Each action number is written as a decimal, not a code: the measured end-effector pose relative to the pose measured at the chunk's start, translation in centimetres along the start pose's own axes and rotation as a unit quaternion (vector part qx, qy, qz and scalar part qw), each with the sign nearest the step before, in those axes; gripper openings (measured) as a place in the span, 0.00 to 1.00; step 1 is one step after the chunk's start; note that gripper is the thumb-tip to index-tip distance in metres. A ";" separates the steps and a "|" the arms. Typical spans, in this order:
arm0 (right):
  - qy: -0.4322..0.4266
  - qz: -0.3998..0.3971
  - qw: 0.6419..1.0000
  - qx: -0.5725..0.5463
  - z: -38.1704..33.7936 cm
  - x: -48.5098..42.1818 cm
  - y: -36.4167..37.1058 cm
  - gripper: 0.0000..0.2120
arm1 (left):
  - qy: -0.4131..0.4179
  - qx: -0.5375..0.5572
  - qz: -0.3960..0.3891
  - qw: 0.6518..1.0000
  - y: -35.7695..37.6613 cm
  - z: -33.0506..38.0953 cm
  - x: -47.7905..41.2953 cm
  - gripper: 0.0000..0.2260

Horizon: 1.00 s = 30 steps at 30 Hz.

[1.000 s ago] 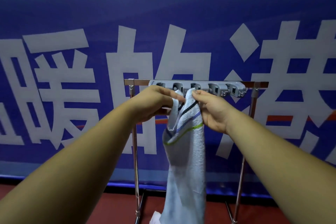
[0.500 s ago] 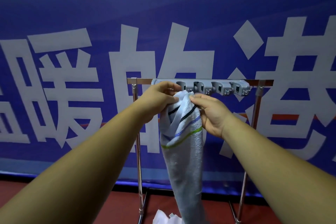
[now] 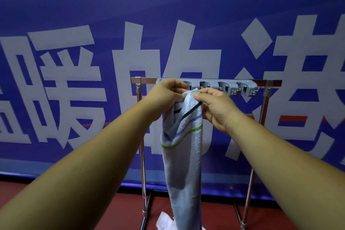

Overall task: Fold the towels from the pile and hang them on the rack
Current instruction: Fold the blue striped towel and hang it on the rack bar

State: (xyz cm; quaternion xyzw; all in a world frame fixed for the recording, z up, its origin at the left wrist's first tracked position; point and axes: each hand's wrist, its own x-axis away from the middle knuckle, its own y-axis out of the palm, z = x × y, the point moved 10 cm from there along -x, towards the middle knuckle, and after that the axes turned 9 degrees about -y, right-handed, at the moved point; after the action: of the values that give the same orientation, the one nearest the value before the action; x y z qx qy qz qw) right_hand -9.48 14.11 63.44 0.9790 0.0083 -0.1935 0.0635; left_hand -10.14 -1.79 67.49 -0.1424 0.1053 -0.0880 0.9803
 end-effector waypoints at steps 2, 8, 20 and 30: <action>-0.009 0.029 0.999 0.023 -0.2 -0.2 -0.5 0.05 | 0.005 -0.025 0.007 1.000 -0.5 0.0 0.2 0.13; -0.045 0.066 0.992 0.093 -1.5 -1.2 -1.1 0.06 | -0.004 -0.130 -0.046 0.990 -1.3 -1.1 1.7 0.15; -0.129 0.087 0.966 0.207 -6.0 -1.2 0.3 0.04 | 0.084 -0.382 0.018 0.920 -3.2 1.2 2.7 0.07; -0.156 0.121 0.960 0.199 -8.3 -0.9 -1.8 0.02 | 0.038 -0.468 -0.020 0.883 -5.3 0.6 3.8 0.09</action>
State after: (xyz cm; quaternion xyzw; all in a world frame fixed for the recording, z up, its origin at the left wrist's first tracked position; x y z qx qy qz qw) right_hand -7.27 16.98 71.16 0.9233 -0.1592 -0.3323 -0.1086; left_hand -7.14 -7.44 68.96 -0.5829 0.1682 -0.0532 0.7931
